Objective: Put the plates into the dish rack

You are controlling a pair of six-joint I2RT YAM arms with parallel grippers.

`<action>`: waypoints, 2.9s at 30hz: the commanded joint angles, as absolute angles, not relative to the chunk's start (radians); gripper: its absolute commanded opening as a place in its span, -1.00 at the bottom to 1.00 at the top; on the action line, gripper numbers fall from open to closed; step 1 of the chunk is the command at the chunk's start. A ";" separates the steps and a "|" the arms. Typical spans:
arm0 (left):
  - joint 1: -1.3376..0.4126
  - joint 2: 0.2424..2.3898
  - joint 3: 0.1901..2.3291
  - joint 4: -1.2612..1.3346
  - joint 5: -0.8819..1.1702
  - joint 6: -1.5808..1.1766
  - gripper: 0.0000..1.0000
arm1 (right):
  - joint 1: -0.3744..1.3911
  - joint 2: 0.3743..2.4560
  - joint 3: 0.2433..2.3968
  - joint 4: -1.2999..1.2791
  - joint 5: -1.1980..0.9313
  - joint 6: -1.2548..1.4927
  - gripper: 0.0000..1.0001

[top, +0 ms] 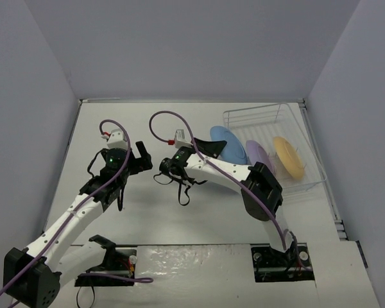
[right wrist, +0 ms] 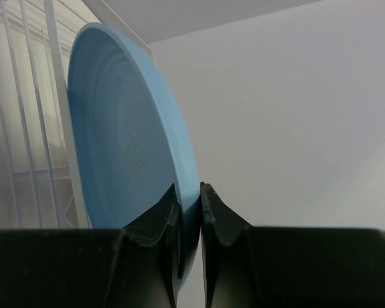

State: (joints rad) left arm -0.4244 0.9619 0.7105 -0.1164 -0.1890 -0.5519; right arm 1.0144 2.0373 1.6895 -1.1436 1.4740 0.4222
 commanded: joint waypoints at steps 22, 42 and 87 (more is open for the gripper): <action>-0.422 0.949 0.743 -0.087 -0.235 -0.529 0.94 | 0.986 1.885 1.609 -1.181 1.350 0.580 -1.00; -0.421 0.955 0.753 -0.090 -0.241 -0.518 0.94 | 0.987 1.839 1.486 -1.182 1.247 0.727 0.30; -0.062 0.710 0.761 -0.321 -0.216 -0.506 0.94 | 0.477 0.890 0.960 -0.248 0.756 0.532 1.00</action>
State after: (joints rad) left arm -0.0650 0.7126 0.7528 -0.3629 -0.2687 -0.5085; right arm 0.4786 0.8851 0.9257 -0.2727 0.7149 0.4995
